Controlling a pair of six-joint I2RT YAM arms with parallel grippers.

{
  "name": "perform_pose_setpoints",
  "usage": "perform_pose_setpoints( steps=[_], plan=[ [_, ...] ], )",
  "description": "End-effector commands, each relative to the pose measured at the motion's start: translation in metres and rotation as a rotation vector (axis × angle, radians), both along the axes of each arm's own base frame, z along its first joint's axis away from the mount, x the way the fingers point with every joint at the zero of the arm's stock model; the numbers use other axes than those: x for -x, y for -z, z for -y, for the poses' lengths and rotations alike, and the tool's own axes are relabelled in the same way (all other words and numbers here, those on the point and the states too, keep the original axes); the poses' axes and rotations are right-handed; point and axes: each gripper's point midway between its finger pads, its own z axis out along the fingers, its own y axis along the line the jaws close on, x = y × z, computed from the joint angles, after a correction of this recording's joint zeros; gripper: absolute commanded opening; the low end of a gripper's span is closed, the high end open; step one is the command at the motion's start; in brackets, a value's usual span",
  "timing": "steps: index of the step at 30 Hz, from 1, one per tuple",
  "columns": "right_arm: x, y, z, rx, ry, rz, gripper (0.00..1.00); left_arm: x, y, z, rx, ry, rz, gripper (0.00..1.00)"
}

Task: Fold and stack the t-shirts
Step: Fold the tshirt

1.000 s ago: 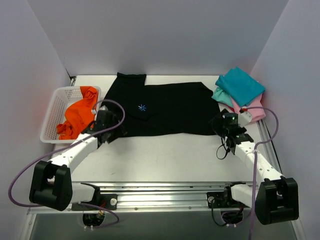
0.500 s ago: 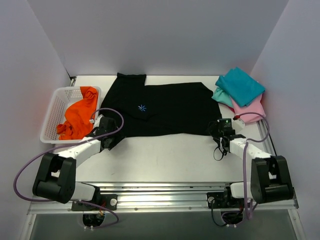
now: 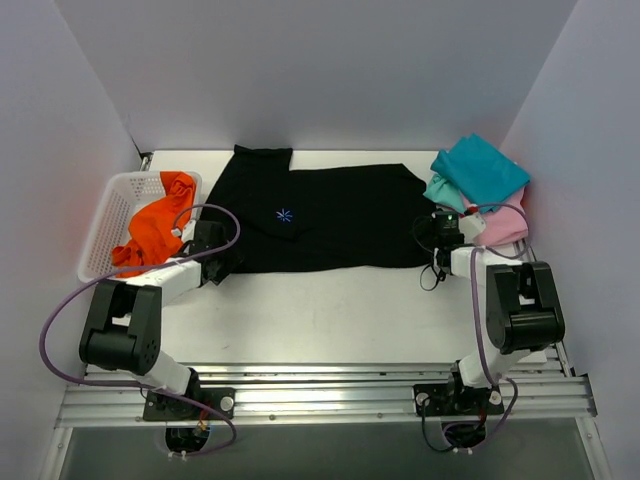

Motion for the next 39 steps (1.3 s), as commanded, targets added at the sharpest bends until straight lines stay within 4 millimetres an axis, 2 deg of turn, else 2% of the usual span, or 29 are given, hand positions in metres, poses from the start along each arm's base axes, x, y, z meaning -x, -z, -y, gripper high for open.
perform_pose_setpoints(
  steps=[1,2,4,5,6,7,8,9,12,13,15,16,18,19,20,21,22,24,25,27,28,30,31,33,39],
  plan=[
    [0.011,0.029,0.001,-0.035,0.018,-0.107,0.98,-0.003,0.016,-0.015,-0.019,-0.023,-0.042,0.65],
    [0.011,0.031,0.001,-0.040,0.017,-0.109,0.87,-0.003,0.017,-0.017,-0.017,-0.028,-0.049,0.65],
    [0.011,0.032,0.002,-0.045,0.017,-0.105,0.67,-0.007,0.018,-0.018,-0.009,-0.031,-0.042,0.55],
    [0.012,0.033,0.001,-0.048,0.014,-0.106,0.48,-0.008,0.019,-0.019,-0.005,-0.034,-0.042,0.49],
    [0.012,0.033,0.002,-0.050,0.011,-0.102,0.33,-0.011,0.018,-0.017,0.005,-0.025,-0.040,0.40],
    [0.015,0.036,0.002,-0.053,0.010,-0.110,0.10,-0.011,0.020,-0.017,0.005,-0.020,-0.046,0.18],
    [0.017,0.036,0.003,-0.053,0.012,-0.115,0.00,-0.012,0.020,-0.016,0.008,-0.019,-0.046,0.08],
    [0.018,0.036,0.003,-0.056,0.011,-0.113,0.00,-0.013,0.020,-0.015,0.013,-0.014,-0.046,0.03],
    [0.030,0.034,0.006,-0.045,0.024,-0.130,0.00,-0.012,0.019,-0.011,0.030,0.009,-0.034,0.02],
    [0.031,0.027,0.007,-0.045,0.034,-0.116,0.00,-0.008,0.021,-0.011,0.031,0.012,-0.039,0.02],
    [0.045,0.026,0.013,-0.023,0.060,-0.146,0.00,-0.003,0.017,-0.009,0.039,0.019,-0.031,0.02],
    [0.047,0.015,0.015,-0.018,0.068,-0.123,0.00,-0.001,0.007,-0.006,0.047,0.031,-0.009,0.02],
    [0.063,0.012,0.020,-0.003,0.089,-0.144,0.00,0.008,0.002,-0.005,0.044,0.036,-0.008,0.02],
    [0.065,-0.002,0.024,0.009,0.107,-0.107,0.00,0.014,-0.009,-0.002,0.043,0.046,0.009,0.02],
    [0.069,-0.006,0.026,0.015,0.113,-0.102,0.00,0.020,-0.011,-0.003,0.035,0.044,0.010,0.02],
    [0.080,-0.005,0.027,0.020,0.117,-0.125,0.00,0.026,-0.023,-0.003,0.035,0.045,0.030,0.02],
    [0.081,-0.019,0.029,0.025,0.124,-0.085,0.00,0.031,-0.026,-0.002,0.029,0.048,0.031,0.02],
    [0.098,-0.022,0.034,0.044,0.140,-0.125,0.00,0.041,-0.033,-0.003,-0.001,0.047,0.039,0.02],
    [0.101,-0.032,0.038,0.060,0.156,-0.099,0.00,0.050,-0.043,-0.005,-0.009,0.044,0.047,0.02],
    [0.114,-0.036,0.044,0.080,0.182,-0.126,0.00,0.061,-0.051,-0.006,-0.031,0.045,0.055,0.02],
    [0.115,-0.046,0.048,0.087,0.201,-0.100,0.00,0.071,-0.058,-0.008,-0.029,0.044,0.060,0.02],
    [0.126,-0.049,0.050,0.091,0.214,-0.126,0.00,0.085,-0.070,-0.009,-0.023,0.050,0.082,0.02],
    [0.127,-0.056,0.051,0.084,0.221,-0.105,0.00,0.091,-0.071,-0.009,-0.021,0.051,0.081,0.02],
    [0.136,-0.057,0.048,0.073,0.218,-0.122,0.00,0.104,-0.079,-0.011,-0.012,0.052,0.096,0.02],
    [0.153,-0.064,0.048,0.069,0.212,-0.102,0.00,0.135,-0.085,-0.013,-0.003,0.077,0.091,0.02]
  ],
)
